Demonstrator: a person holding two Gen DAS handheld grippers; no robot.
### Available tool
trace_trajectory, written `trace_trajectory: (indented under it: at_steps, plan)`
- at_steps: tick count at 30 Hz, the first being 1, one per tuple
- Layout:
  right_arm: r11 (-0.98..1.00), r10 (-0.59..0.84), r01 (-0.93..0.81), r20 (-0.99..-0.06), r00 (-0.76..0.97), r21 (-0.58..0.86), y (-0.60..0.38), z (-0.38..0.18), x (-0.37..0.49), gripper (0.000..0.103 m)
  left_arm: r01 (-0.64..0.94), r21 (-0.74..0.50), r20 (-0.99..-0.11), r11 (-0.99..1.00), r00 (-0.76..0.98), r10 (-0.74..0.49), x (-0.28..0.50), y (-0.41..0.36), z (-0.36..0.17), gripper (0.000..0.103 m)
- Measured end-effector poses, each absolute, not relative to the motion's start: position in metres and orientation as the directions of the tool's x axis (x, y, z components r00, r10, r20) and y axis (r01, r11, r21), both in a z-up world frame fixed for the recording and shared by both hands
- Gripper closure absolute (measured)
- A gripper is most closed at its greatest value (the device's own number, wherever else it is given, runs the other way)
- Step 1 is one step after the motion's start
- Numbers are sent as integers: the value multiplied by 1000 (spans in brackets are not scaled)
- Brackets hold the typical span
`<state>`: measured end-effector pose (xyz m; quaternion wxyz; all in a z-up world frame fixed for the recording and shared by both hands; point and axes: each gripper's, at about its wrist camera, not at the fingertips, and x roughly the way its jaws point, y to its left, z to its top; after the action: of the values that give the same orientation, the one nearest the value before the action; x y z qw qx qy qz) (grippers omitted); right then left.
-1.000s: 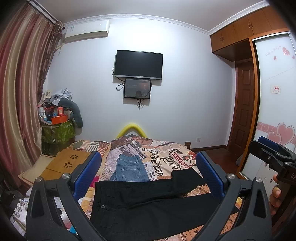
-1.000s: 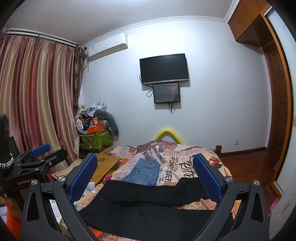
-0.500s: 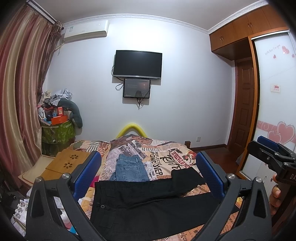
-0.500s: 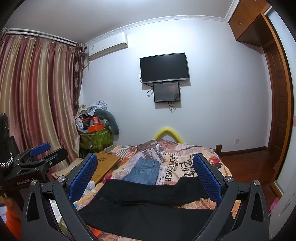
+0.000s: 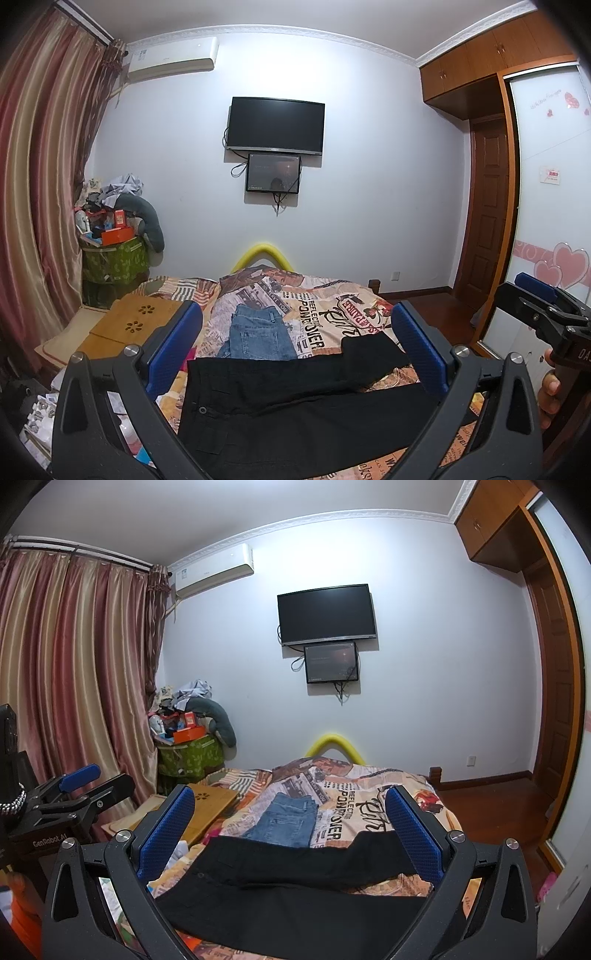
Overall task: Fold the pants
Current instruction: 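Lower both grippers onto the black trousers' waistband and close them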
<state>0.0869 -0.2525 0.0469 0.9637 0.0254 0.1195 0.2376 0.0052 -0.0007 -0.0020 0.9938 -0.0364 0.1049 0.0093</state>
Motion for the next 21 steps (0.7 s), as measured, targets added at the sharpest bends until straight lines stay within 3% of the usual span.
trace_trajectory:
  at_steps: [6, 21]
  plan:
    - [894, 447, -436, -251, 859, 102, -253, 36, 100, 0, -54, -62, -257, 997, 966, 36, 29, 5, -16, 0]
    - [904, 401, -424, -463, 791, 58, -250, -39, 189, 0, -205, -20, -504, 979, 847, 167, 155, 57, -109, 0]
